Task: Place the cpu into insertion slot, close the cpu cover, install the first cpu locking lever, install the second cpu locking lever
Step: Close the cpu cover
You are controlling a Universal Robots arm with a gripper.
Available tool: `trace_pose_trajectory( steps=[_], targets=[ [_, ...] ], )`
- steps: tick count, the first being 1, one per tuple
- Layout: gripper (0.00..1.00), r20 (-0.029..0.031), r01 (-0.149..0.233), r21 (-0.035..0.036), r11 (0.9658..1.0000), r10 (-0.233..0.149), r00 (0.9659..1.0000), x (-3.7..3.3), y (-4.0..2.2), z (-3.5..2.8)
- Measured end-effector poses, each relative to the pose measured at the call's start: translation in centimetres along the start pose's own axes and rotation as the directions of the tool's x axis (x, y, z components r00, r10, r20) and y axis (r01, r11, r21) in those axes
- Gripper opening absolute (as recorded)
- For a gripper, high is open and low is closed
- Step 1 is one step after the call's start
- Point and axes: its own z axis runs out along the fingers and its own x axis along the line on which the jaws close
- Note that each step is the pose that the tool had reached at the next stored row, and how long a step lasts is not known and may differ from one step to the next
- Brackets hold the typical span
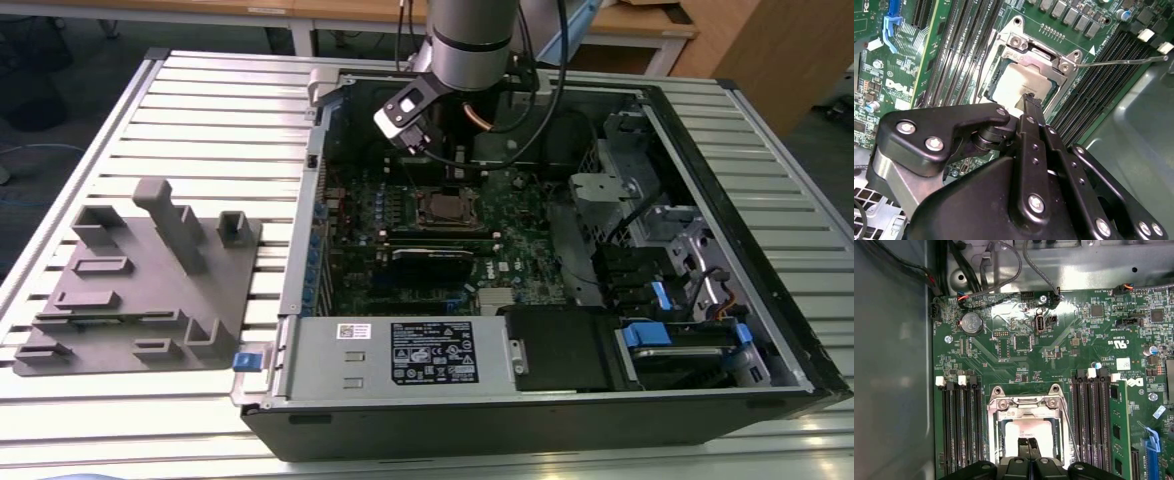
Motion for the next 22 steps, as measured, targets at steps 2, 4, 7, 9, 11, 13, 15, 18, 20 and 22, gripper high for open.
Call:
trace_pose_trajectory(
  steps=[2,4,7,9,11,13,15,18,20,22],
  targets=[
    [0.11,-0.0002,0.000,-0.0001,1.0000,0.000,1.0000,0.00,-0.01,0.01],
    [0.11,-0.0003,0.000,-0.0001,1.0000,0.000,1.0000,-0.01,-0.11,0.01],
    [0.11,-0.0002,0.000,-0.0001,1.0000,0.000,1.0000,-0.02,-0.32,0.01],
    [0.11,-0.0001,0.000,0.0000,1.0000,0.000,1.0000,-0.02,-0.32,0.01],
    [0.11,-0.0002,0.000,-0.0001,1.0000,0.000,1.0000,-0.02,-0.34,0.01],
    [0.11,-0.0002,0.000,-0.0001,1.0000,0.000,1.0000,-0.02,-0.35,0.01],
    [0.11,-0.0002,0.000,-0.0001,1.0000,0.000,1.0000,-0.02,-0.36,0.01],
    [0.11,-0.0003,0.004,0.0000,1.0000,-0.004,1.0000,-0.02,-0.36,0.02],
    [0.11,-0.0004,0.011,0.0000,0.9999,-0.011,0.9999,-0.02,-0.36,0.02],
    [0.11,-0.0006,0.012,0.0000,0.9999,-0.012,0.9999,-0.02,-0.36,0.02]
  ],
)
